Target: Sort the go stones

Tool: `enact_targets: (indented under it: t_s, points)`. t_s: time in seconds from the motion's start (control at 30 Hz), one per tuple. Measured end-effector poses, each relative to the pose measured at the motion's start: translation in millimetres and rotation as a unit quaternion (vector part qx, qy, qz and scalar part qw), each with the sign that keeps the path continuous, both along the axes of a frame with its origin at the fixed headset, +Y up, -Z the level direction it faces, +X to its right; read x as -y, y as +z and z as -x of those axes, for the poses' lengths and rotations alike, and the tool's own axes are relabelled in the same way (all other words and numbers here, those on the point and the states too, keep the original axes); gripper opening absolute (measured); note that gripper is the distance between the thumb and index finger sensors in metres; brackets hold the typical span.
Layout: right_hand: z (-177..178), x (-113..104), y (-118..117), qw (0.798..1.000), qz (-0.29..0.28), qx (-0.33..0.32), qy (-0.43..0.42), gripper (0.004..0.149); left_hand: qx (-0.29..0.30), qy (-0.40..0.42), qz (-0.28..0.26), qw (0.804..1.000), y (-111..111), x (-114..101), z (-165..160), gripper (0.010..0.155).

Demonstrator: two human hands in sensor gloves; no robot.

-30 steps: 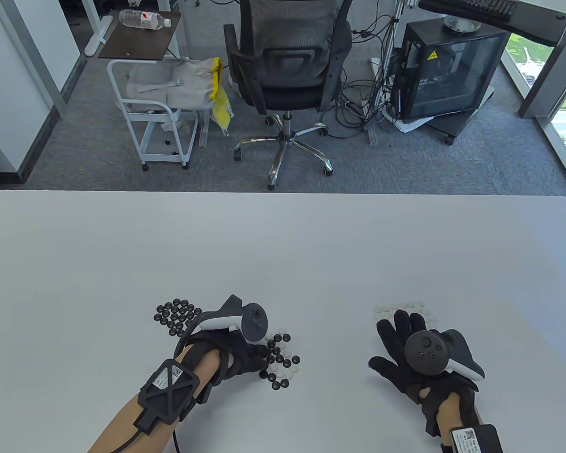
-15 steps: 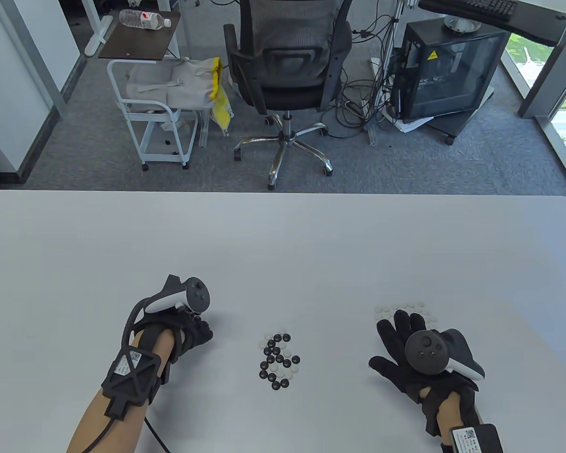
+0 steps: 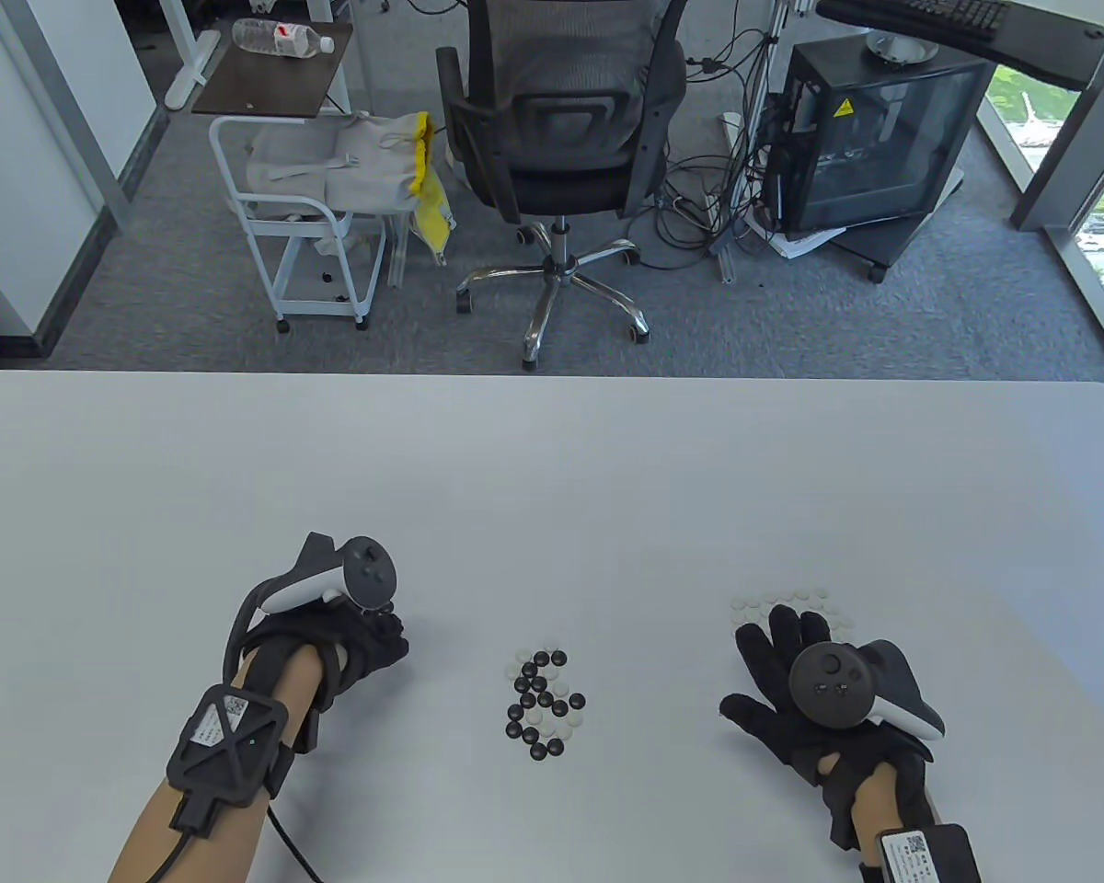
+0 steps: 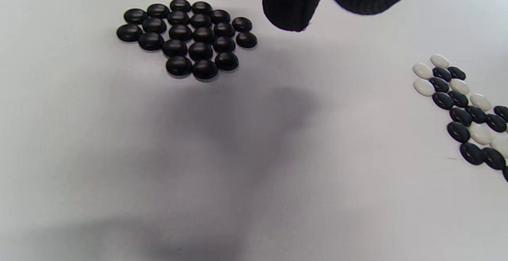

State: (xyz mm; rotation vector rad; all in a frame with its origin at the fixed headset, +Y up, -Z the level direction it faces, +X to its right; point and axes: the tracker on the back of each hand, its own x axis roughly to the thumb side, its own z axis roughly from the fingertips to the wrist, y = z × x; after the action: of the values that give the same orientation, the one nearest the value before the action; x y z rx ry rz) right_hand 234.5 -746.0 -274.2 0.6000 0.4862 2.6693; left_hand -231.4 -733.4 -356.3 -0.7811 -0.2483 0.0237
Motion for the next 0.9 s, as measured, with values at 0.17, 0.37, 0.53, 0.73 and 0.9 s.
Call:
enact_targets:
  t_s: [0.17,0.37,0.53,0.73,0.9]
  points:
    - [0,0,0,1.000,-0.001,-0.001,0.001,0.083,0.074,-0.009,-0.006,0.997,19,-6,-37,0.062]
    - [0,0,0,1.000,-0.002,-0.001,0.001,0.083,0.155,-0.023,0.004,0.988,41,1,-81,0.061]
    - [0,0,0,1.000,-0.002,-0.001,0.001,0.083,0.204,-0.019,0.005,0.979,50,7,-107,0.062]
    - [0,0,0,1.000,-0.002,-0.001,0.001,0.083,0.221,-0.030,0.016,0.975,53,17,-124,0.062]
    - [0,0,0,1.000,-0.002,-0.001,0.001,0.083,0.225,-0.031,0.013,0.974,52,24,-128,0.064]
